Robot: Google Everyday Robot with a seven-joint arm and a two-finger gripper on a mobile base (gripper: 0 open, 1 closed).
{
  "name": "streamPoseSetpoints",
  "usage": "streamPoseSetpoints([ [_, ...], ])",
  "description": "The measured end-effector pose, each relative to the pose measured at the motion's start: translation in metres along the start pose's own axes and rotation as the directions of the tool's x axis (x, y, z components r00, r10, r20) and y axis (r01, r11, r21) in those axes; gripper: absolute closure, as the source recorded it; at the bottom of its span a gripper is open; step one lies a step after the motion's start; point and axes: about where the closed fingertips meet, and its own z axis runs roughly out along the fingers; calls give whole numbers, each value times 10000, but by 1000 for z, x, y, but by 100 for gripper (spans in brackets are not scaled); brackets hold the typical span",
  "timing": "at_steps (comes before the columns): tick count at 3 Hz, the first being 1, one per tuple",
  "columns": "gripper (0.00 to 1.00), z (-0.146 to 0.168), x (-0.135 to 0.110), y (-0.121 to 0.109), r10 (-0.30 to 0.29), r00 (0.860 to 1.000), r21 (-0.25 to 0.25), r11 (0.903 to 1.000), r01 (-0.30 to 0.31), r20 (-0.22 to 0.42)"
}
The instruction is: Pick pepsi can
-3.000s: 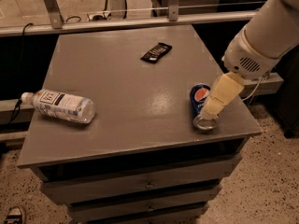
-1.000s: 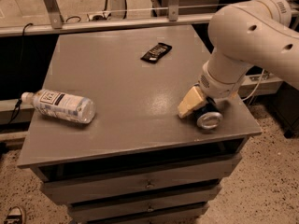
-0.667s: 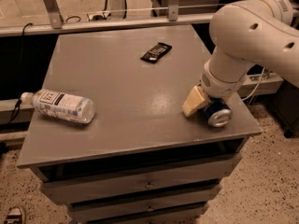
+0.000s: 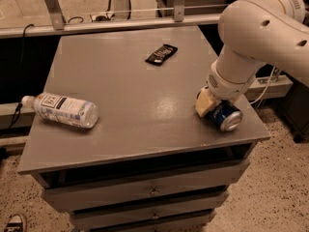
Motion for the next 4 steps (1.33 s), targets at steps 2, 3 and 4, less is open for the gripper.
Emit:
streamPoseSetpoints([
  [2,100,-18,-90,36,-1504,9593,-1948,9604,1990,2389],
  [3,100,-40,-136,59,-1950,8863,-2957,8939,3368,4200],
  [4,100,-68,-154,65,-2474,7915,-2951,8327,4686,5588],
])
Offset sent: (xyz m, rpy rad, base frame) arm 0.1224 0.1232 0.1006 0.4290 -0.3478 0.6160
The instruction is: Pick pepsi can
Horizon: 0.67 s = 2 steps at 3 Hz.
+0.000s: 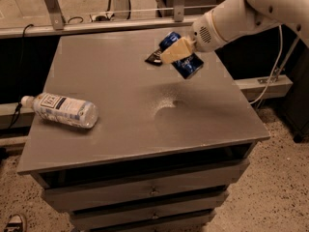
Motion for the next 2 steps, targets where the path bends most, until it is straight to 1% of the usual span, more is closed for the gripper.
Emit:
streamPoseSetpoints([
  [1,100,0,-4,2,-537,9985,-65,9985,537,88],
  [2,100,0,-3,2,-501,9987,-68,9987,501,80],
])
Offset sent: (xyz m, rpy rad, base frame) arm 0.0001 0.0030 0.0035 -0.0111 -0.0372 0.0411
